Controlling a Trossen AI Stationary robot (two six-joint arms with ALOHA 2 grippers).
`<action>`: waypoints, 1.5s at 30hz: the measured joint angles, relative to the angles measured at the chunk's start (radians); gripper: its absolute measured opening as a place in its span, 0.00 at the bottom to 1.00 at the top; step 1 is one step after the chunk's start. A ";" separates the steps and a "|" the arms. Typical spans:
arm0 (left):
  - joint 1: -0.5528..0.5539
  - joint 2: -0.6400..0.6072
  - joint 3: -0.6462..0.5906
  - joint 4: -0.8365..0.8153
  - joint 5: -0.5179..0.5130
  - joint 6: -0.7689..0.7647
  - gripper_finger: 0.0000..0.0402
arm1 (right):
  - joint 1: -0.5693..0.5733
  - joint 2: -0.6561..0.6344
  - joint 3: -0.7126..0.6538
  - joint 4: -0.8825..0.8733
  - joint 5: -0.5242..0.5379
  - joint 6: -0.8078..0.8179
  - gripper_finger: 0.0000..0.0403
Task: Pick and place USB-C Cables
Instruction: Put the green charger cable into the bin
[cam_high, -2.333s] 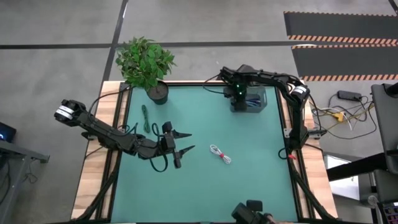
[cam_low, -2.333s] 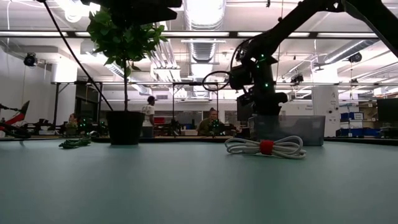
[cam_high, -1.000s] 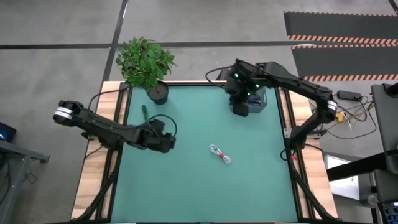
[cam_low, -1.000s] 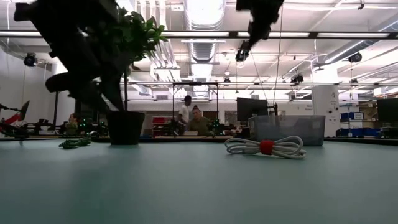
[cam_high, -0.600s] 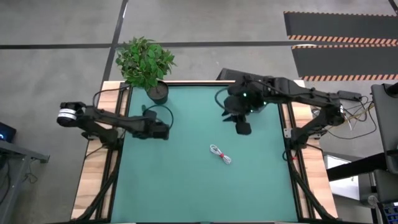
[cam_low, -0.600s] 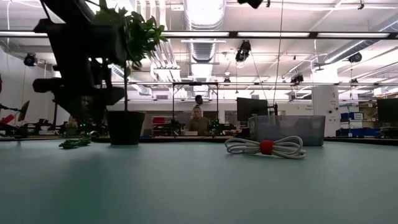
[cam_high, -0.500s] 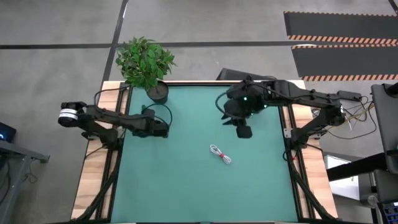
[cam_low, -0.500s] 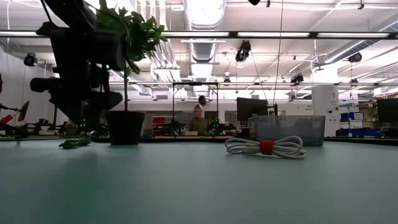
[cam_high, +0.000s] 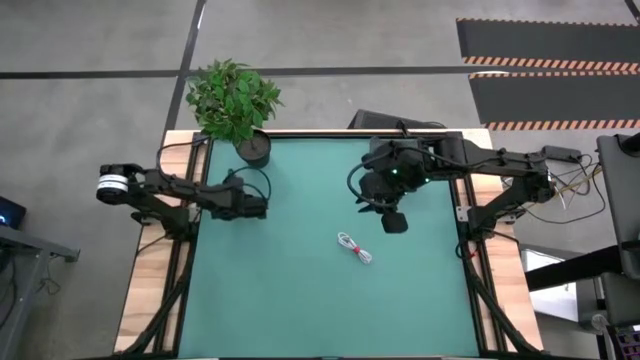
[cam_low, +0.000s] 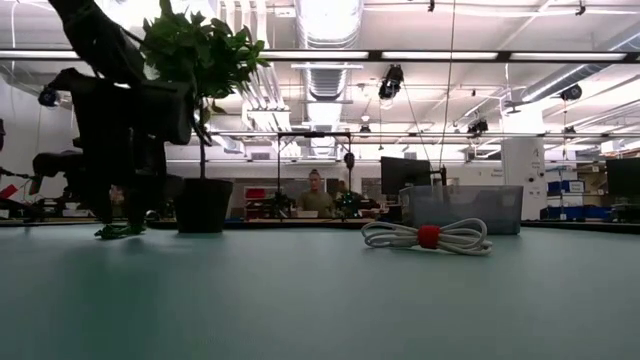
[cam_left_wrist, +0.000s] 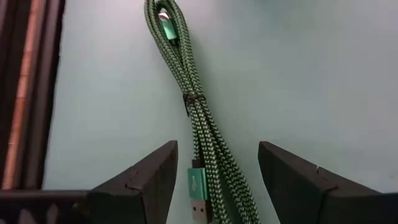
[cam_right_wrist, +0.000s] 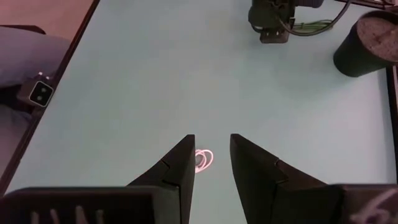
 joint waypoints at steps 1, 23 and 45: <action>0.001 0.000 -0.011 0.019 -0.001 -0.001 0.52 | 0.000 0.000 0.000 0.000 0.000 0.003 0.23; -0.002 -0.012 -0.064 0.121 -0.009 -0.003 0.02 | 0.096 -0.001 -0.062 0.026 -0.001 0.099 0.23; -0.434 -0.286 -0.004 0.381 -0.122 0.260 0.02 | 0.135 -0.103 -0.534 0.627 0.105 0.075 0.23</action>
